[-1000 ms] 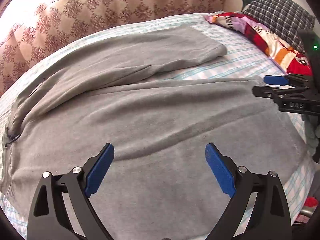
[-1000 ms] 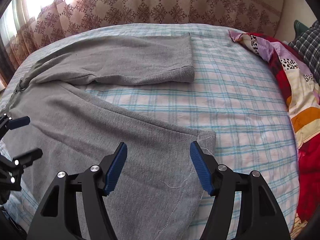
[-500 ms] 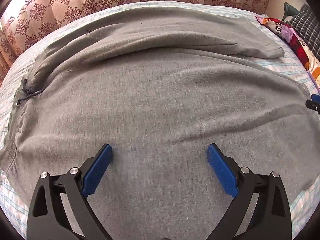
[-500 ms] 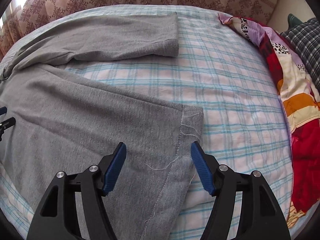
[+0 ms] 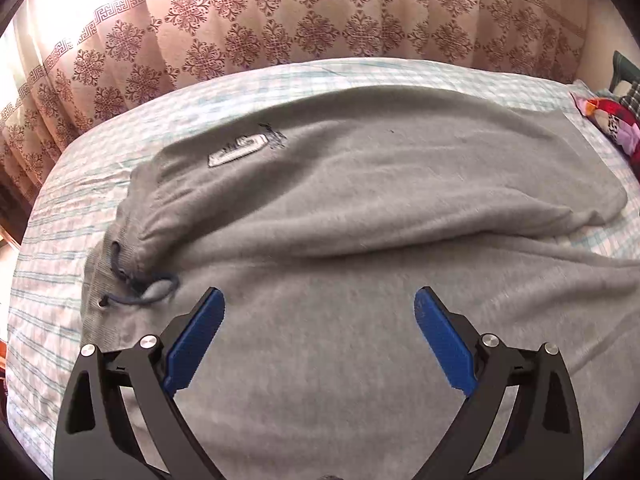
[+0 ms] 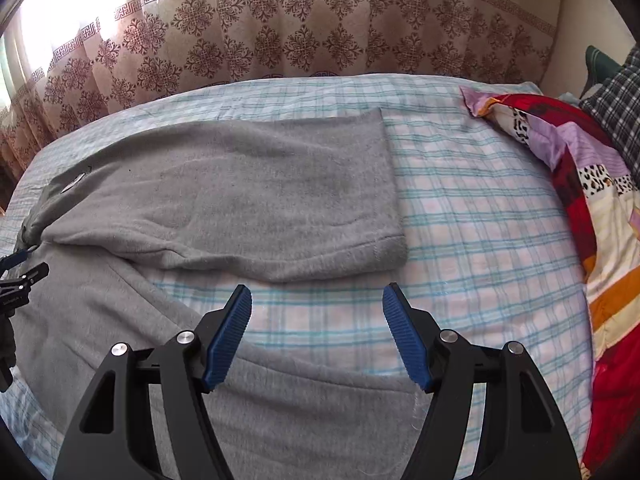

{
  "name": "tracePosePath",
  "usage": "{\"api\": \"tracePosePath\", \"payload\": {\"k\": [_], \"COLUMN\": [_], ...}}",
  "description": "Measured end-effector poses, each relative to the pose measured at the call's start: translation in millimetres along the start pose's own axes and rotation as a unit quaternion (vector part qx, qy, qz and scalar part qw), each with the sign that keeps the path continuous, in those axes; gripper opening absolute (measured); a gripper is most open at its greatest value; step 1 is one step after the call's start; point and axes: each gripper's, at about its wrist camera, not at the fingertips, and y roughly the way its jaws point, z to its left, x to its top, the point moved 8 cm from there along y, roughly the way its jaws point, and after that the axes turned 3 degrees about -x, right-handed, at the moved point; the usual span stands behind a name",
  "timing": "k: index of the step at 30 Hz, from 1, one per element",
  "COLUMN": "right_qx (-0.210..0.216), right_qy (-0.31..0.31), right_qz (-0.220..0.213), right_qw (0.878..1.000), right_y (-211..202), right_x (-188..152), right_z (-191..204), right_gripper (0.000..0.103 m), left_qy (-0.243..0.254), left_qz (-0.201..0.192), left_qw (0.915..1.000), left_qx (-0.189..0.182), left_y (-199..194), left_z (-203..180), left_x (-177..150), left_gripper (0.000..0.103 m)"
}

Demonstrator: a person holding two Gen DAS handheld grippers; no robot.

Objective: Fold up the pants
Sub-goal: 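Grasp the waistband beside the white logo patch with the left tool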

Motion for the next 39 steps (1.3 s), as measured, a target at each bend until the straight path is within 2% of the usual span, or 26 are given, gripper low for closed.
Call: {"api": "tracePosePath", "payload": {"k": [5,13,18,19,26,32,36,39], "right_qx": [0.017,-0.006,-0.019,-0.021,-0.026,-0.015,-0.017,-0.014], "right_qy": [-0.008,-0.009,-0.014,-0.016,-0.016,-0.008,-0.008,-0.006], "right_qz": [0.006,0.046,0.051,0.051,0.053,0.049,0.048,0.046], "right_qw": [1.0,0.999,0.998,0.998,0.998,0.999,0.999,0.999], "right_y": [36.1,91.4,106.3,107.9,111.2,107.5,109.5,109.9], "right_x": [22.4,30.1,31.7,32.4,35.4,38.6,37.3,36.8], "right_z": [27.7,34.5,34.0,34.5,35.0,37.1,38.2,38.0], "right_gripper": [0.068,0.068,0.07,0.072,0.075,0.075,0.075,0.076], "left_qy": [-0.038,-0.079,-0.072,-0.07,-0.083,-0.129,-0.13,-0.132], "left_qz": [-0.006,0.021,0.042,0.044,0.047,0.02,0.002,0.006], "left_qw": [0.9988,0.9948,0.9927,0.9925,0.9924,0.9912,0.9912,0.9908], "left_qx": [0.03,0.061,0.088,0.09,0.078,0.024,0.023,0.026], "left_y": [14.6,62.1,93.2,97.7,104.7,76.9,66.8,73.4], "left_z": [49.4,103.6,121.2,123.5,133.0,135.1,134.0,136.4], "left_x": [29.4,50.5,53.6,54.6,69.7,91.7,109.9,120.8], "left_gripper": [0.097,0.097,0.097,0.101,0.101,0.101,0.101,0.101]}}
